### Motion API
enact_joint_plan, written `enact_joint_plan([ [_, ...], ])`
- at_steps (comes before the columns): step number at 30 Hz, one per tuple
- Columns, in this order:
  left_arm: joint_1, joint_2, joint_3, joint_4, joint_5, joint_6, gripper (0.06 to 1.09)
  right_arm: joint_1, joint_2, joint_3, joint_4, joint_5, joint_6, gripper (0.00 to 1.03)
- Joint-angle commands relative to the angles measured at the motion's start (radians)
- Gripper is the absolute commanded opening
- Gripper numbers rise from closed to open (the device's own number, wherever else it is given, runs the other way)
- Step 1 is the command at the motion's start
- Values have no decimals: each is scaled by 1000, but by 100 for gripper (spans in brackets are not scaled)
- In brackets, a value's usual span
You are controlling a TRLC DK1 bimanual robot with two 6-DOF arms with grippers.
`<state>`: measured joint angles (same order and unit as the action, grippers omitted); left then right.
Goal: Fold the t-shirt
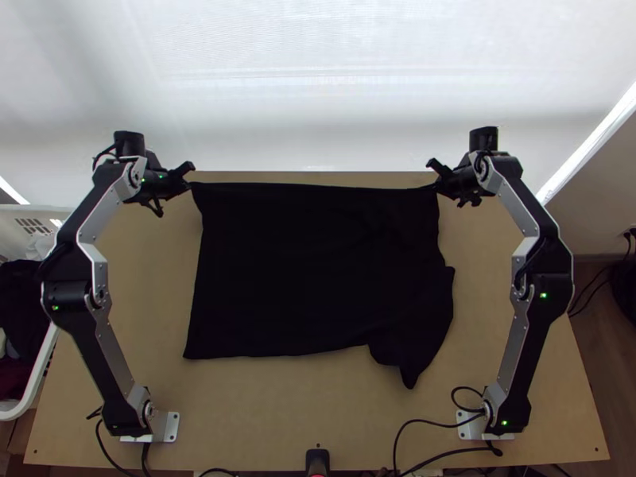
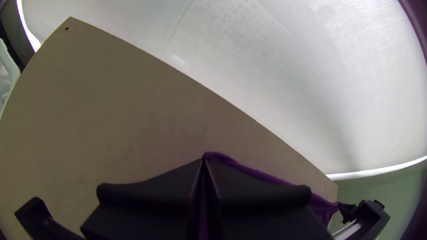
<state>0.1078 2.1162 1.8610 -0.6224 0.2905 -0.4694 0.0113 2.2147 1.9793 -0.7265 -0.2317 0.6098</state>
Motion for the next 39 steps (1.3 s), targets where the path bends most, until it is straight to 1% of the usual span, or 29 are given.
enact_joint_plan([
  [1, -7, 28, 90, -76, -17, 23, 9, -1, 22, 75, -33, 25, 7, 3],
  [5, -14, 36, 109, -169, -17, 89, 9, -1, 20, 98, -93, 25, -22, 3],
  [8, -13, 25, 104, -226, -17, 112, 9, -1, 8, 96, -142, 25, -50, 3],
  [11, -5, -2, 60, -232, -17, 133, 9, -1, -9, 90, -208, 25, -87, 3],
  [13, 0, -33, 9, -224, -14, 156, 9, -4, -27, 70, -225, 26, -107, 3],
  [18, 6, -107, -117, -178, -1, 187, 9, -5, -110, -51, -194, 26, -166, 3],
  [23, 6, -159, -201, -175, 7, 218, 9, -4, -170, -131, -191, 26, -191, 3],
  [28, 7, -220, -310, -129, 13, 241, 9, -5, -210, -209, -189, 26, -214, 3],
  [39, 13, -297, -464, -46, 24, 242, 9, 3, -308, -433, -106, 26, -217, 3],
])
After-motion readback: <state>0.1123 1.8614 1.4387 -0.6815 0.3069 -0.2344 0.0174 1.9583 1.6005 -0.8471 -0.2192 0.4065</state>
